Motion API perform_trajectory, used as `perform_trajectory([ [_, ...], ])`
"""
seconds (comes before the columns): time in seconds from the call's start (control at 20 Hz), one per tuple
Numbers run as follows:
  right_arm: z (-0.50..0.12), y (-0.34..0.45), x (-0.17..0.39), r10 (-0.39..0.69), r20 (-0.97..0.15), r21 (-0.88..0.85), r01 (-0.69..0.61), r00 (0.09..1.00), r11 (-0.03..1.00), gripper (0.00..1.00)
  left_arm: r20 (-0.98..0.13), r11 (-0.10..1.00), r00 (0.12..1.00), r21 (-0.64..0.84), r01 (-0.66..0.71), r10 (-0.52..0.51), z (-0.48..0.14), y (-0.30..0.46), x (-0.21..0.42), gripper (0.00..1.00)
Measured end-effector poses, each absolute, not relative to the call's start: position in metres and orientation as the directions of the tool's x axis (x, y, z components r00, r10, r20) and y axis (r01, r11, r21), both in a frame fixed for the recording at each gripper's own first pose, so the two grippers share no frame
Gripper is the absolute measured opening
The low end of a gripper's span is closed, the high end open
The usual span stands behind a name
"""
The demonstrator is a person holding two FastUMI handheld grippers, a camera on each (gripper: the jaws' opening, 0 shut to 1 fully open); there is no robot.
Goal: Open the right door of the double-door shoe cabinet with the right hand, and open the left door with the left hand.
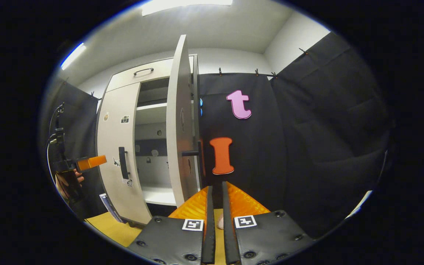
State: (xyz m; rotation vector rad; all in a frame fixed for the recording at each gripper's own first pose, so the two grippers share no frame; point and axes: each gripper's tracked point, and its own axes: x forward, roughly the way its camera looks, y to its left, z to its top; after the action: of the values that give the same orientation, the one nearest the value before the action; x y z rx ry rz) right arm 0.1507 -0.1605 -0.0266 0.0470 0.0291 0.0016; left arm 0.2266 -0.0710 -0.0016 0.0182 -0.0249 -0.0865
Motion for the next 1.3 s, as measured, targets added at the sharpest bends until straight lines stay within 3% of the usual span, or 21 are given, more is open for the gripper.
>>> perform_trajectory([
  [0.2, -0.045, -0.178, 0.118, -0.056, -0.056, 0.013, 0.057, 0.997, 0.998, 0.17, 0.000, 0.994, 0.998, 0.085, 0.070, -0.070, -0.012, -0.077, 0.266, 0.94],
  [0.25, -0.051, -0.177, 0.111, -0.054, -0.064, 0.024, 0.055, 0.996, 0.998, 0.32, 0.004, 0.994, 0.999, 0.092, 0.051, -0.051, -0.012, -0.075, 0.272, 0.94],
  [0.3, -0.052, -0.179, 0.104, -0.061, -0.067, 0.039, 0.063, 0.996, 0.997, 0.33, 0.008, 0.995, 0.999, 0.095, 0.041, -0.042, -0.012, -0.076, 0.277, 0.97],
  [0.35, -0.053, -0.182, 0.097, -0.065, -0.066, 0.055, 0.069, 0.996, 0.996, 0.48, 0.004, 0.995, 0.999, 0.099, 0.033, -0.034, -0.014, -0.076, 0.285, 0.94],
  [0.4, -0.055, -0.185, 0.092, -0.075, -0.066, 0.066, 0.079, 0.995, 0.995, 0.42, -0.002, 0.994, 1.000, 0.102, 0.027, -0.027, -0.016, -0.075, 0.291, 0.94],
  [0.6, -0.060, -0.202, 0.081, -0.122, -0.067, 0.042, 0.125, 0.990, 0.991, 0.99, -0.011, 0.995, 1.000, 0.102, 0.016, -0.015, -0.021, -0.076, 0.301, 0.94],
  [0.65, -0.059, -0.205, 0.079, -0.130, -0.066, 0.037, 0.133, 0.989, 0.990, 0.94, -0.018, 0.995, 1.000, 0.100, 0.010, -0.008, -0.023, -0.075, 0.304, 0.94],
  [0.7, -0.059, -0.205, 0.077, -0.131, -0.061, 0.036, 0.133, 0.990, 0.990, 1.00, -0.024, 0.995, 1.000, 0.102, 0.004, -0.002, -0.025, -0.074, 0.308, 0.94],
  [0.75, -0.058, -0.205, 0.077, -0.130, -0.057, 0.037, 0.133, 0.990, 0.990, 0.94, -0.029, 0.994, 1.000, 0.109, -0.007, 0.010, -0.026, -0.072, 0.312, 0.92],
  [0.8, -0.058, -0.205, 0.076, -0.133, -0.059, 0.037, 0.135, 0.989, 0.990, 1.00, -0.030, 0.993, 0.999, 0.121, -0.011, 0.015, -0.026, -0.071, 0.314, 0.92],
  [0.9, -0.060, -0.207, 0.076, -0.138, -0.064, 0.036, 0.141, 0.988, 0.989, 1.00, -0.034, 0.992, 0.999, 0.127, 0.006, -0.002, -0.026, -0.077, 0.319, 0.74],
  [0.95, -0.062, -0.207, 0.075, -0.140, -0.065, 0.035, 0.142, 0.988, 0.989, 0.94, -0.039, 0.991, 0.999, 0.132, 0.009, -0.004, -0.027, -0.078, 0.321, 0.67],
  [1.0, -0.062, -0.207, 0.074, -0.142, -0.068, 0.035, 0.145, 0.987, 0.989, 0.94, -0.047, 0.991, 0.999, 0.135, 0.018, -0.012, -0.029, -0.081, 0.325, 0.65],
  [1.05, -0.063, -0.207, 0.074, -0.145, -0.072, 0.036, 0.147, 0.987, 0.988, 1.00, -0.053, 0.991, 0.998, 0.131, 0.026, -0.019, -0.031, -0.085, 0.330, 0.56],
  [1.1, -0.064, -0.206, 0.075, -0.146, -0.073, 0.037, 0.149, 0.987, 0.988, 0.94, -0.057, 0.992, 0.998, 0.128, 0.021, -0.014, -0.032, -0.086, 0.329, 0.50],
  [1.15, -0.063, -0.206, 0.073, -0.147, -0.072, 0.039, 0.150, 0.987, 0.988, 1.00, -0.048, 0.991, 0.999, 0.130, 0.020, -0.014, -0.033, -0.086, 0.330, 0.43],
  [1.2, -0.063, -0.204, 0.073, -0.145, -0.071, 0.039, 0.148, 0.987, 0.988, 0.94, -0.043, 0.991, 0.999, 0.131, 0.016, -0.011, -0.034, -0.086, 0.329, 0.37],
  [1.3, -0.062, -0.200, 0.075, -0.146, -0.073, 0.048, 0.150, 0.987, 0.988, 0.94, -0.045, 0.994, 0.999, 0.105, 0.013, -0.009, -0.034, -0.086, 0.330, 0.30],
])
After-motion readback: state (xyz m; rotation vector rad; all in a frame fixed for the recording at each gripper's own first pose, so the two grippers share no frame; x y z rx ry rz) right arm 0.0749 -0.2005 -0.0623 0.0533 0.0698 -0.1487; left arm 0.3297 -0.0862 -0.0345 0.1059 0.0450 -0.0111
